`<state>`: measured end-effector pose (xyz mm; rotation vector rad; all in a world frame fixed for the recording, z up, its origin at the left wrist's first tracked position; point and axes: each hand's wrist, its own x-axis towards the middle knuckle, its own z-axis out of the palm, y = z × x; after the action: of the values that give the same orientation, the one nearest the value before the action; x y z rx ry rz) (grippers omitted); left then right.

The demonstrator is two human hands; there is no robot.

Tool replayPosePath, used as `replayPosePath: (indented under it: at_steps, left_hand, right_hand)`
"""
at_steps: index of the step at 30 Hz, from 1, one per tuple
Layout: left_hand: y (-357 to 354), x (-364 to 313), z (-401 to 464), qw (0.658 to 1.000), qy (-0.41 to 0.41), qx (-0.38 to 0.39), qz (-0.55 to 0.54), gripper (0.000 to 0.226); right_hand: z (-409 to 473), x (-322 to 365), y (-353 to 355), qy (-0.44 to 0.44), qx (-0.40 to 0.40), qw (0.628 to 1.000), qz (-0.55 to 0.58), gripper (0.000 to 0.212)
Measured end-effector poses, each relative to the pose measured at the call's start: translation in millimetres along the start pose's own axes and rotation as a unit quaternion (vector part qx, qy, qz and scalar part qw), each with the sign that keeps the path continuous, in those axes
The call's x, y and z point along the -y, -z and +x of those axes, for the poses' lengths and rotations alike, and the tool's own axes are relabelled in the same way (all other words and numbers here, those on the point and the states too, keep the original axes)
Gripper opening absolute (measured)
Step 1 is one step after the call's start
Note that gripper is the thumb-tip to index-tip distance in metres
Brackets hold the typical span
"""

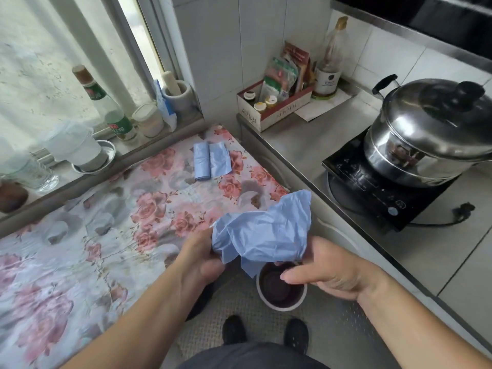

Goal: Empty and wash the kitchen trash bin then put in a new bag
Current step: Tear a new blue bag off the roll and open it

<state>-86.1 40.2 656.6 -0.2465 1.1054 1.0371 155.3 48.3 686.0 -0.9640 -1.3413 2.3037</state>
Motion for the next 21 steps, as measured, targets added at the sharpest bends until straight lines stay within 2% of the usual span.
replayPosePath:
  at_steps: [2,4,7,9,11,15,21]
  left_hand:
    - [-8,-3,-6,1.000,0.005,0.006,-0.021,0.023]
    - [-20,-5,-12,1.000,0.006,0.003,-0.001,0.025]
    - [-31,-8,-6,0.999,-0.031,-0.015,0.034,0.025]
    - [-36,-11,-7,0.997,-0.035,-0.027,0.062,0.025]
    - [-37,-16,-9,0.996,-0.014,-0.027,0.080,0.037]
    - [-34,-16,-5,0.987,-0.063,-0.064,0.137,0.030]
    - [-25,-11,7,0.930,-0.215,-0.196,0.225,0.021]
  right_hand:
    - [-2,11,1,0.012,-0.077,0.969,-0.234,0.061]
    - [-2,21,0,0.055,-0.145,0.942,-0.299,0.051]
    - [-3,23,12,0.114,-0.199,0.943,-0.243,0.044]
    - [-7,24,22,0.092,-0.197,0.959,-0.181,0.028]
    - [-12,22,32,0.076,-0.177,0.978,-0.083,0.021]
    - [-22,17,51,0.076,-0.183,0.973,0.118,0.035]
    - [-30,12,61,0.038,-0.200,0.967,0.155,0.045]
